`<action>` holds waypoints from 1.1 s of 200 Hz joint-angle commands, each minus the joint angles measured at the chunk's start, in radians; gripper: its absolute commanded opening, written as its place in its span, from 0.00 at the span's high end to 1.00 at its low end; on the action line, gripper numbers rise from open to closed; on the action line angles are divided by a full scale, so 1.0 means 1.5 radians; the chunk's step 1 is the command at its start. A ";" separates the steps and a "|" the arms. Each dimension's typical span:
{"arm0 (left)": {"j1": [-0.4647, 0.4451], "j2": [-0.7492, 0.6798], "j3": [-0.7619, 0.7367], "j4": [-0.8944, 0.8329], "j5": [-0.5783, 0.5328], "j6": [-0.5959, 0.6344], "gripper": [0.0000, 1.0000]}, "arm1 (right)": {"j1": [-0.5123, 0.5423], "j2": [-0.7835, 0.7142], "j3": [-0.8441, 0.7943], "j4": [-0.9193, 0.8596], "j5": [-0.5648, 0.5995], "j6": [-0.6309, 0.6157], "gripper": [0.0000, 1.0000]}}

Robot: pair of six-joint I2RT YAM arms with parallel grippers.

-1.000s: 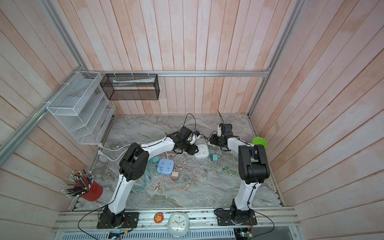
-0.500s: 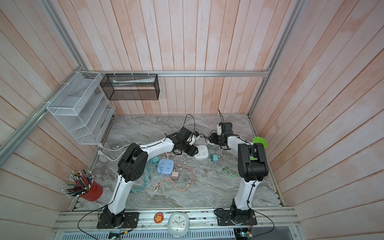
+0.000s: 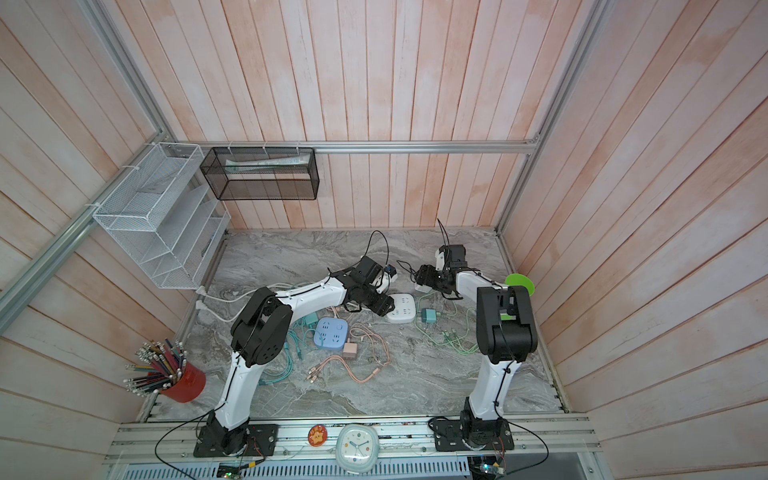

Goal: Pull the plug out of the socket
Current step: 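Set the block down and open the right gripper while the left releases the strip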

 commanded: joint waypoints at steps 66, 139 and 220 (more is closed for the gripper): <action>-0.006 -0.056 -0.015 0.010 0.004 -0.023 0.22 | -0.007 -0.085 -0.034 0.018 -0.006 0.010 0.08; -0.005 -0.099 -0.041 0.028 -0.004 -0.036 0.19 | -0.007 -0.099 -0.056 -0.011 0.027 -0.027 0.19; 0.020 -0.177 -0.121 0.050 0.014 -0.047 0.19 | -0.010 -0.034 -0.006 -0.026 0.022 -0.091 0.57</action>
